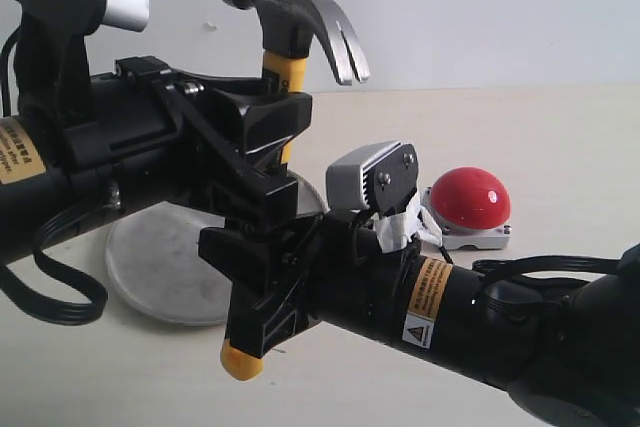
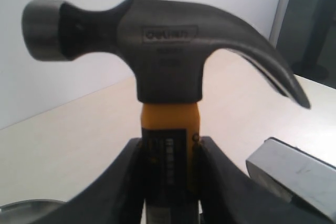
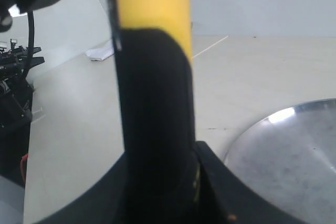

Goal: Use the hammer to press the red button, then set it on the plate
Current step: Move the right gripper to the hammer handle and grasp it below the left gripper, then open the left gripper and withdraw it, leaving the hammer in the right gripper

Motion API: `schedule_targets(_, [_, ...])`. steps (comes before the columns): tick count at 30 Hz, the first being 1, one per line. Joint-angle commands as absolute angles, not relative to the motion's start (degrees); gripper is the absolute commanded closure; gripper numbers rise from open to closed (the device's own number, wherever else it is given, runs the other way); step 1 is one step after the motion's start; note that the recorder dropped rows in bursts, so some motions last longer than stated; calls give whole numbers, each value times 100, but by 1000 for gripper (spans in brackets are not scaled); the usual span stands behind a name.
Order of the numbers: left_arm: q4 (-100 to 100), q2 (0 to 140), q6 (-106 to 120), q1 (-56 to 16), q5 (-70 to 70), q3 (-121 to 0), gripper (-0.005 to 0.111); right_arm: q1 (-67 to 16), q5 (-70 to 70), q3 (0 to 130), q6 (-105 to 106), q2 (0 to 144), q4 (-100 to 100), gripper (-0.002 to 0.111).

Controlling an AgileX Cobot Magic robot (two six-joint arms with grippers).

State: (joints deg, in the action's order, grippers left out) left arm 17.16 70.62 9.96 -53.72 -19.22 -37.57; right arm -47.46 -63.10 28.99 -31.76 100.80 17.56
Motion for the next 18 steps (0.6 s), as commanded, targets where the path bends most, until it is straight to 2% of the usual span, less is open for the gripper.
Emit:
schedule_targets(1, [1674,7002,1027,-5364,-2410,-3803,107,-4730,-6233,2914,-3282,10083,1668,108])
schedule_targets(12, [1495,7002,1047,-5364,-2408,-3803,106,-4730,-6223,2914,-3229,10083,1923,108])
schedule_targets(15, [1393,6991,1047,-5364,-2341,-3803,93,-4730,-6223,2914,-3229,10083,1963,108])
schedule_targets(18, [1393,6922,1047,-5364,-2341,-3815,74,-4730,-6162,2914,-3229,10083,1961,108])
